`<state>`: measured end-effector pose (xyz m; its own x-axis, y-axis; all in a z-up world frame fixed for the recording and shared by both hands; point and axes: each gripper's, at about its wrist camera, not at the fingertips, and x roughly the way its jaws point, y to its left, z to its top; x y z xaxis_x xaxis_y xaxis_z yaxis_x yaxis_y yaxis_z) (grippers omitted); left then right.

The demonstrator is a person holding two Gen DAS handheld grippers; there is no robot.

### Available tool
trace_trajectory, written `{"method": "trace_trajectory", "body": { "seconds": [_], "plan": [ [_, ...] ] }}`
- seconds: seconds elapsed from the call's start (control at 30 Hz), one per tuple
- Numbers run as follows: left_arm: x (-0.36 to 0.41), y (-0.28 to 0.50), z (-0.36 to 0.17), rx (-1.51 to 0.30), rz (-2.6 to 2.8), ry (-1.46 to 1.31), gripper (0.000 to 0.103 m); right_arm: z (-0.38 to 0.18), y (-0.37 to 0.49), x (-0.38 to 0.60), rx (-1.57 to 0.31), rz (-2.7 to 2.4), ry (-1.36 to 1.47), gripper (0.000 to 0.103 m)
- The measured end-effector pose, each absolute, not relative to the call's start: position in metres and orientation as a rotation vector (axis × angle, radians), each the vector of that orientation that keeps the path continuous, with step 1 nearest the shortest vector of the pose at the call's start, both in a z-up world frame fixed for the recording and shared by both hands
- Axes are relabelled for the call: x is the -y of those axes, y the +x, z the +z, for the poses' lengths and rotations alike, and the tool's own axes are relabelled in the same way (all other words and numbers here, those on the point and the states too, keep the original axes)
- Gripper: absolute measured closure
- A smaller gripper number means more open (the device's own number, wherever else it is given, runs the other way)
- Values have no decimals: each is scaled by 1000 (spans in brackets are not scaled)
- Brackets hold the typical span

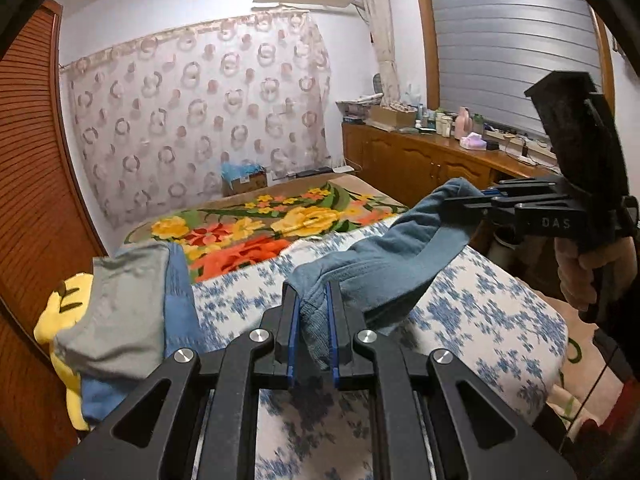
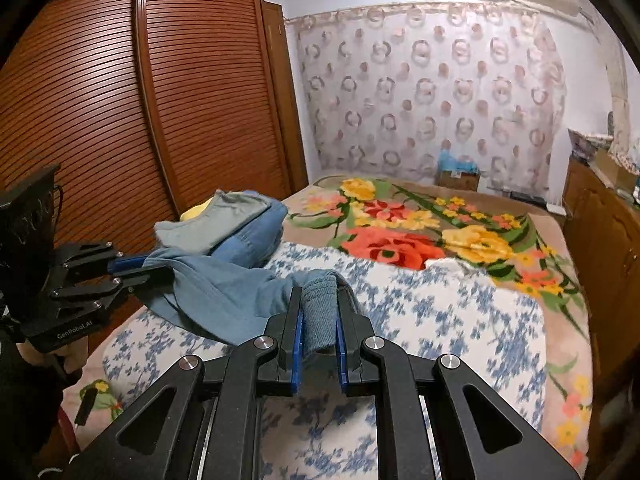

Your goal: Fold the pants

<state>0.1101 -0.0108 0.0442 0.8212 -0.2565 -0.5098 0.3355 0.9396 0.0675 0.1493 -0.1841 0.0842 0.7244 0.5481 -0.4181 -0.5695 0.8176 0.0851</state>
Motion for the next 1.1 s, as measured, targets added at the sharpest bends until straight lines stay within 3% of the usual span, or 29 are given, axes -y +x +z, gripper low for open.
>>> {"method": "trace_trajectory", "body": {
  "seconds": [1.1],
  "plan": [
    [23, 41, -32, -692, -406, 65, 90, 17, 55, 200, -563, 628, 1, 90]
  ]
}}
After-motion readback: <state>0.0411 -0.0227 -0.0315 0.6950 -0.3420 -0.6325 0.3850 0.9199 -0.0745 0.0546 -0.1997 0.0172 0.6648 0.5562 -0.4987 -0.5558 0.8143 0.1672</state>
